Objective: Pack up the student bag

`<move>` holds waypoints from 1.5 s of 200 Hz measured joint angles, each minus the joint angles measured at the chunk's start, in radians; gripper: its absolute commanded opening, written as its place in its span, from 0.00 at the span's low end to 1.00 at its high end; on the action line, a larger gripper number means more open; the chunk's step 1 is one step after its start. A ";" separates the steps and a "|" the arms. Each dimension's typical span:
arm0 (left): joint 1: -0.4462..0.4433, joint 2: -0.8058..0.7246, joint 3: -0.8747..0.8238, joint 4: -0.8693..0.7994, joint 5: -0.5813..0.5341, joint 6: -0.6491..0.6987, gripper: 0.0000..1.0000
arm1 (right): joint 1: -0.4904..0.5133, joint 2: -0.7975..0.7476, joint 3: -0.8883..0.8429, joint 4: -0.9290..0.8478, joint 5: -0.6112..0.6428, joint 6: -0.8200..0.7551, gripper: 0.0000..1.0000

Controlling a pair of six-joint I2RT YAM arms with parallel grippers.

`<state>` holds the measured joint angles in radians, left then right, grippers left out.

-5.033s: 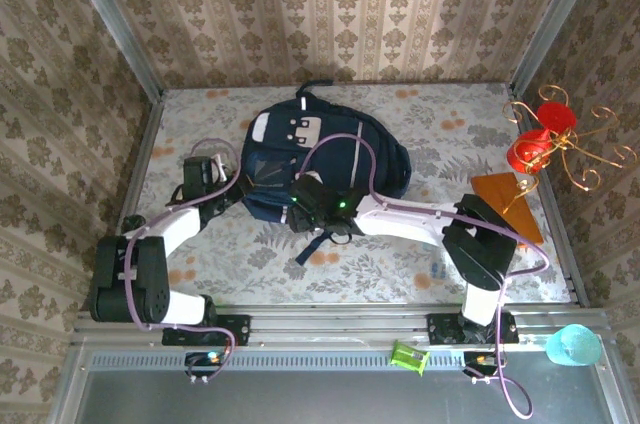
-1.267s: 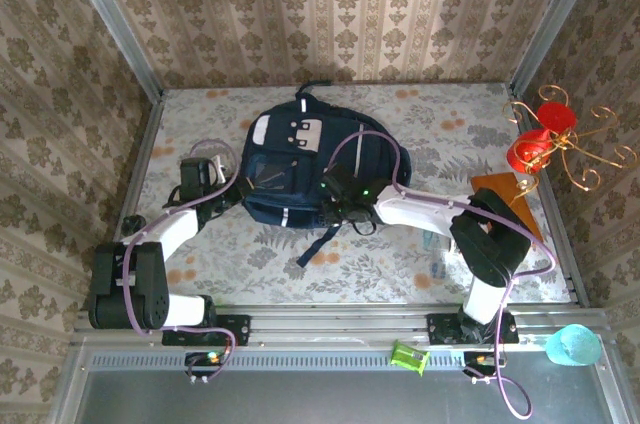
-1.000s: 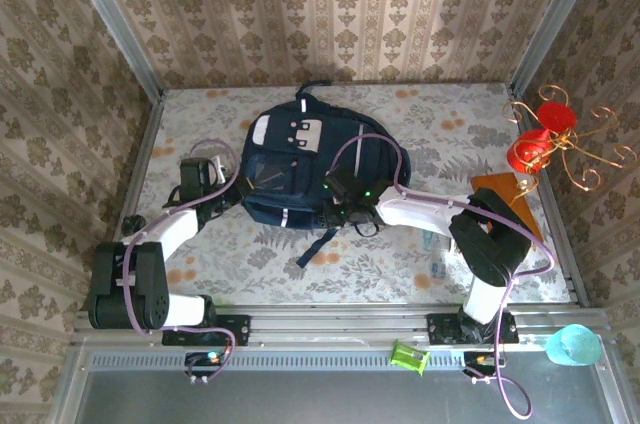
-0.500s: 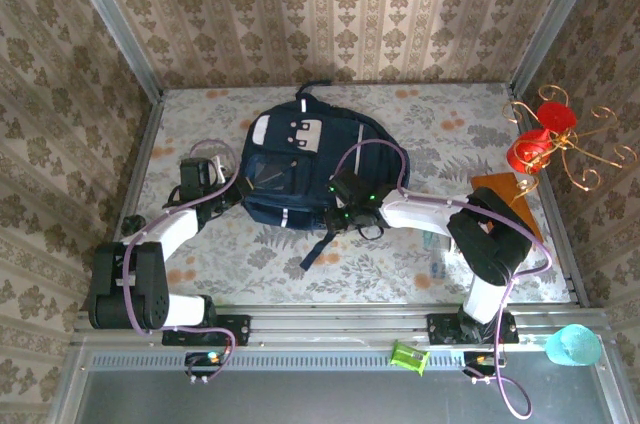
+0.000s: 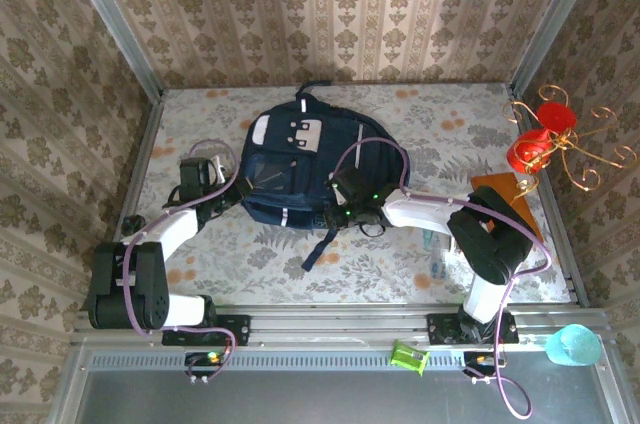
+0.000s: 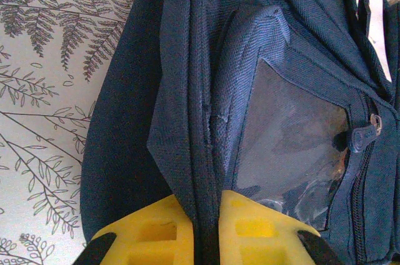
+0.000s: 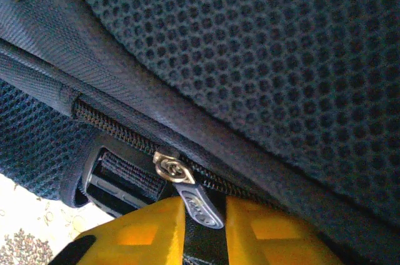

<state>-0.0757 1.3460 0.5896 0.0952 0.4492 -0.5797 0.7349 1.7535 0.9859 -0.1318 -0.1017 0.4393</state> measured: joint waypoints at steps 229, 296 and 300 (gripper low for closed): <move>0.000 0.000 0.000 0.000 0.000 0.000 0.00 | -0.007 -0.033 -0.220 0.423 -0.004 0.024 0.18; 0.000 0.000 0.000 -0.002 -0.005 0.004 0.00 | -0.006 -0.117 -0.312 0.481 0.047 0.062 0.02; 0.000 0.000 0.000 -0.002 -0.007 0.005 0.00 | -0.006 -0.128 -0.314 0.472 0.050 0.062 0.01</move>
<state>-0.0757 1.3460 0.5896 0.0933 0.4423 -0.5751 0.7292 1.6257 0.6716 0.3397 -0.0513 0.5011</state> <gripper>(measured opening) 0.109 0.075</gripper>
